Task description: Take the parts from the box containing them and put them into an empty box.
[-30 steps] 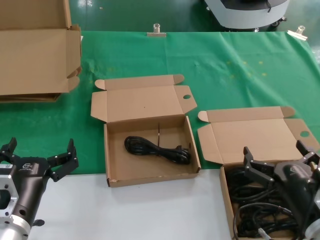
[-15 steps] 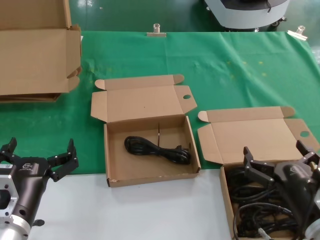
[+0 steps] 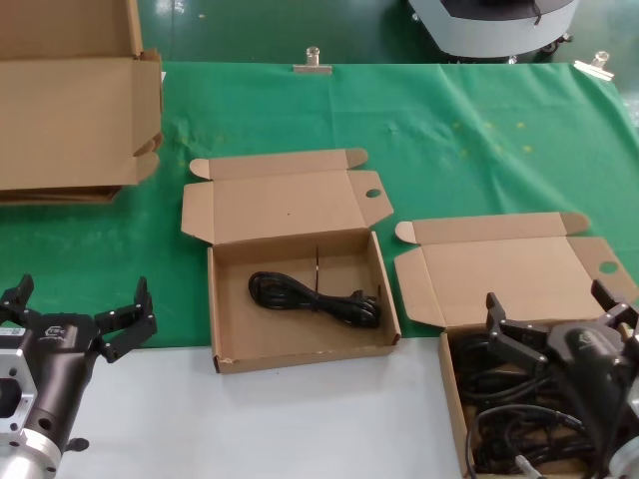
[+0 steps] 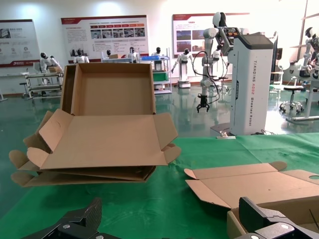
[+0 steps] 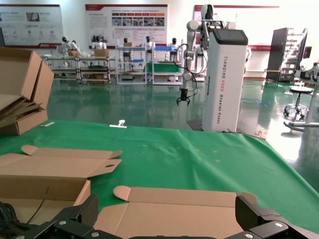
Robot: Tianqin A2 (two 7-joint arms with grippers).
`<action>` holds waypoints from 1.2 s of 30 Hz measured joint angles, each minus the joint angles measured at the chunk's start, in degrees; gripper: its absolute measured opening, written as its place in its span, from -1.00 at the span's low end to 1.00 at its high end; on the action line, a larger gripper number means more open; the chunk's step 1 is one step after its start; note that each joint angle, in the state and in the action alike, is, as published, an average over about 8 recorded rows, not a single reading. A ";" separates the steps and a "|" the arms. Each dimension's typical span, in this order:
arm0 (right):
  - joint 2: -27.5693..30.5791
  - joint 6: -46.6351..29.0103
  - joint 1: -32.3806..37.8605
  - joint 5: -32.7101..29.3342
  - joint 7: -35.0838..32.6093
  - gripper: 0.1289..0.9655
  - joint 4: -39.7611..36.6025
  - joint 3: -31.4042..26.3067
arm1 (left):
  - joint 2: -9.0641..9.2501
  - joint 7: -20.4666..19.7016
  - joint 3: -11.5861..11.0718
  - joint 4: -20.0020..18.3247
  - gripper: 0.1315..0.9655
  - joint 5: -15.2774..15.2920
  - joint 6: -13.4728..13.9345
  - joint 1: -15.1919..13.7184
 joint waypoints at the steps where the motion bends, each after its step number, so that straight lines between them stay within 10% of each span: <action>1: 0.00 0.00 0.00 0.00 0.00 1.00 0.00 0.00 | 0.00 0.00 0.00 0.00 1.00 0.00 0.00 0.00; 36: 0.00 0.00 0.00 0.00 0.00 1.00 0.00 0.00 | 0.00 0.00 0.00 0.00 1.00 0.00 0.00 0.00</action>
